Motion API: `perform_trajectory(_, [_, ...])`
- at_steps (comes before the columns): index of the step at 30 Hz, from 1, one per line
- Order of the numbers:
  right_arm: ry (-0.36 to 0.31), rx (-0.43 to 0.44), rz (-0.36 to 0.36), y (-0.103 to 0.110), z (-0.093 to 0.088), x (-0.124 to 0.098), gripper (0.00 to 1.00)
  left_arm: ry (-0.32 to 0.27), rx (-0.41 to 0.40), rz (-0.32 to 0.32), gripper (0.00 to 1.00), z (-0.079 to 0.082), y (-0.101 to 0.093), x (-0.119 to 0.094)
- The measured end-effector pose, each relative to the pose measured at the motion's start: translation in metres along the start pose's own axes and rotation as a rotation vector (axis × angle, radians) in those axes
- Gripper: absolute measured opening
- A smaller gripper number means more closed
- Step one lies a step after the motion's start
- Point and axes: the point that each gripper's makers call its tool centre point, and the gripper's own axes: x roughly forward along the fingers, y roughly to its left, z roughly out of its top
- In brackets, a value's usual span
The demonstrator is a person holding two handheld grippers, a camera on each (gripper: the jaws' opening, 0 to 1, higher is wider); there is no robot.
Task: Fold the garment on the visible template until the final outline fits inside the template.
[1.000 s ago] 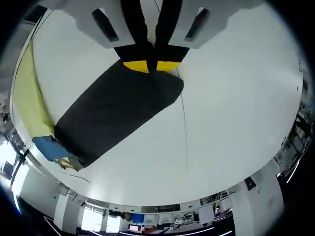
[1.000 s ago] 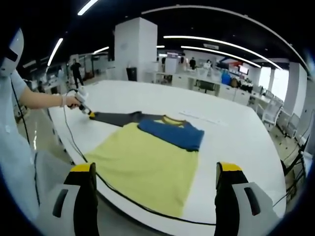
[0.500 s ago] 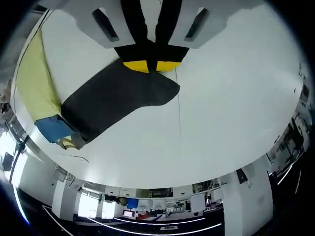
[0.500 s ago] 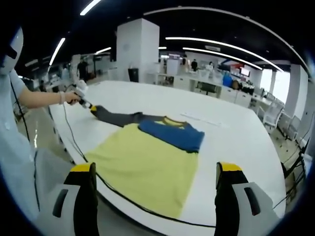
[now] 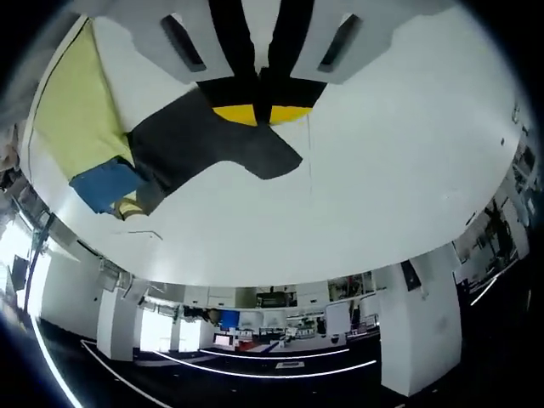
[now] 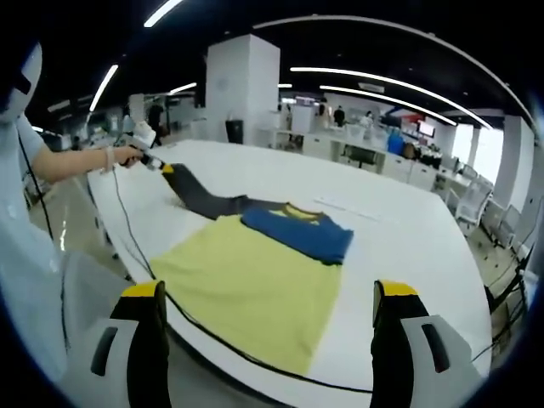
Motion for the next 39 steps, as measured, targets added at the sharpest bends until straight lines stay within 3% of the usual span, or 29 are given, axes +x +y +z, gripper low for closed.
perform_trajectory(10, [-0.004,-0.005,0.003,-0.004,-0.004,-0.005,1.00,-0.092,0.015,-0.011,0.00,0.046,-0.019,-0.011])
perform_trajectory(27, [-0.013,0.004,0.026,-0.007,-0.009,-0.009,1.00,-0.188,-0.015,-0.015,0.00,0.096,-0.039,-0.025])
perform_trajectory(39, [-0.010,0.001,0.039,-0.013,-0.008,-0.019,1.00,-0.252,-0.011,-0.055,0.00,0.134,-0.073,-0.037])
